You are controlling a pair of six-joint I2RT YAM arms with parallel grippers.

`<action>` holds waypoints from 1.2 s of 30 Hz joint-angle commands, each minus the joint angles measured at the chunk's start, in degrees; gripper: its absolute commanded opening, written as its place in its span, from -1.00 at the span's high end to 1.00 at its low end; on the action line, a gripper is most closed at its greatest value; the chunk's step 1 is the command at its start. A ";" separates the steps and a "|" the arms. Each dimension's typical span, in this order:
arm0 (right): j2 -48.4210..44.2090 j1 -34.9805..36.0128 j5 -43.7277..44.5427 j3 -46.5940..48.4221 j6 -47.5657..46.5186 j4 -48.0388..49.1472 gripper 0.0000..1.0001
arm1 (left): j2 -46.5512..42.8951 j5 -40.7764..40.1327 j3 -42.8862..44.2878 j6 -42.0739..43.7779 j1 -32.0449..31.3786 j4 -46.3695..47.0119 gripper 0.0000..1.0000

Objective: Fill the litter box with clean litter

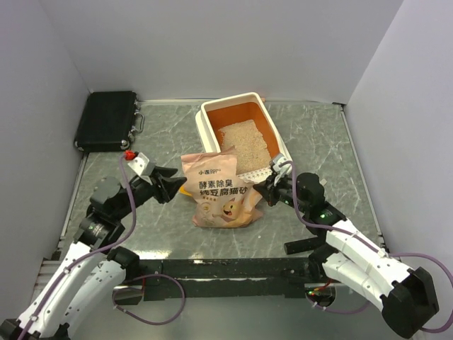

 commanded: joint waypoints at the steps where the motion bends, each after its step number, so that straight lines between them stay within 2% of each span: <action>1: -2.03 -1.01 0.52 0.08 0.40 8.59 1.00 | 0.37 -4.57 -3.59 -7.31 0.16 1.25 0.01; 7: -3.44 -0.93 -0.53 -2.38 2.78 9.82 1.00 | 3.53 -7.57 -3.59 -13.99 0.16 1.26 0.00; 12: -4.75 -1.01 -1.41 -3.61 3.30 10.18 1.00 | 4.76 -4.68 -7.72 -19.61 0.16 9.41 -0.02; 22: -5.81 -1.01 -2.46 -4.49 4.18 10.88 1.00 | 9.16 -0.28 -11.24 -24.45 0.16 16.55 0.03; 25: -5.64 -1.01 -3.25 -4.93 4.53 11.49 1.00 | 9.95 1.83 -12.12 -25.07 0.16 18.39 0.17; 27: -5.63 -1.10 -3.70 -5.45 4.53 11.67 1.00 | 10.22 3.06 -13.08 -25.15 0.16 19.89 0.64; 28: -5.72 -1.10 -3.87 -5.63 4.71 11.93 1.00 | 10.22 4.11 -13.43 -25.24 0.16 20.41 0.97; 30: -6.16 -1.19 -4.40 -6.24 4.80 12.20 1.00 | 10.13 4.91 -14.40 -25.68 0.16 21.73 0.98; 31: -7.12 -1.19 -4.57 -6.33 5.76 12.11 0.89 | 10.04 5.09 -14.66 -25.86 0.16 21.74 0.98; 32: -7.74 -1.19 -4.66 -6.42 6.20 12.02 0.34 | 9.69 5.09 -14.84 -25.60 0.16 21.74 0.98; 34: -10.36 -1.37 -4.66 -6.86 6.99 11.15 0.03 | 8.64 4.13 -14.41 -24.90 0.16 20.34 0.98; 35: -11.42 -1.45 -4.66 -7.12 7.08 10.88 -0.22 | 7.77 3.69 -14.06 -24.54 0.16 19.37 0.98; 36: -12.48 -1.80 -4.14 -7.39 7.43 10.44 -0.35 | 7.24 3.16 -13.62 -24.19 0.16 17.54 0.98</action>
